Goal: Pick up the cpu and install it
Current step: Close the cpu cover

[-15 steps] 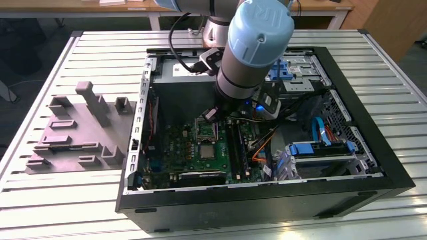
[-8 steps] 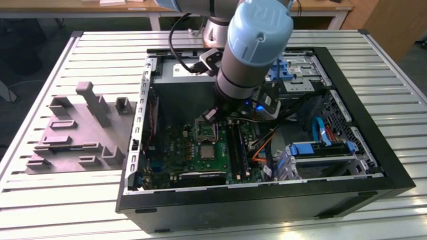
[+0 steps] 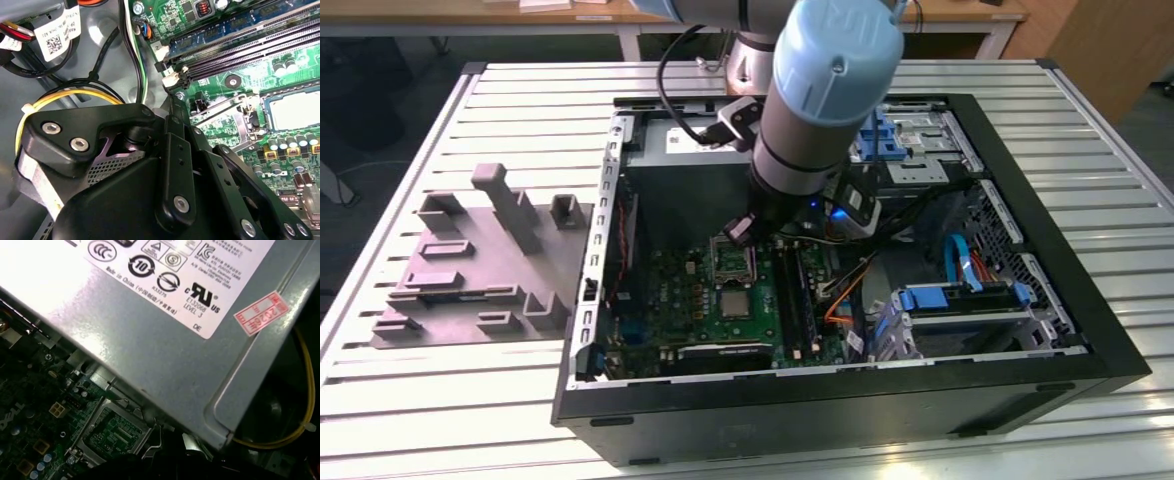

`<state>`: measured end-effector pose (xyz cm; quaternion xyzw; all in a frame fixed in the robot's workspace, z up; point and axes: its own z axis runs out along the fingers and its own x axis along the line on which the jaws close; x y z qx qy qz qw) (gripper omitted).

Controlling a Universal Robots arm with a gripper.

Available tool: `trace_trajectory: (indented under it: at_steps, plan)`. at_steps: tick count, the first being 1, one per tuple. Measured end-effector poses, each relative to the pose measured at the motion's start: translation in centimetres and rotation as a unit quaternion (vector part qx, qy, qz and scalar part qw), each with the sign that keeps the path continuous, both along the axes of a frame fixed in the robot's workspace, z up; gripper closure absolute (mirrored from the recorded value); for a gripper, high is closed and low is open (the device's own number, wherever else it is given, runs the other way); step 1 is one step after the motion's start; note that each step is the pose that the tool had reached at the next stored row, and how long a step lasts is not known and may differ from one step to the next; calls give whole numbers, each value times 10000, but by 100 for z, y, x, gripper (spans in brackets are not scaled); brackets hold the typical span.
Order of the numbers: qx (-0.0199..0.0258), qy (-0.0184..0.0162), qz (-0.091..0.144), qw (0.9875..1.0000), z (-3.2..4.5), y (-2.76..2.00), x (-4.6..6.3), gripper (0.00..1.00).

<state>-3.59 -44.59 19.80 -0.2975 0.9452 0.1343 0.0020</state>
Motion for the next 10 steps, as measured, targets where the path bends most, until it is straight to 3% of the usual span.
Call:
trace_trajectory:
  at_steps: [4, 7, 10]
  plan:
    - [-49, -1, -1, 10000, 20, 5, -2, 89]
    - [-159, 0, 0, 9999, 29, 11, -2, 89]
    - [-240, 0, 0, 9997, 43, 18, -1, 89]
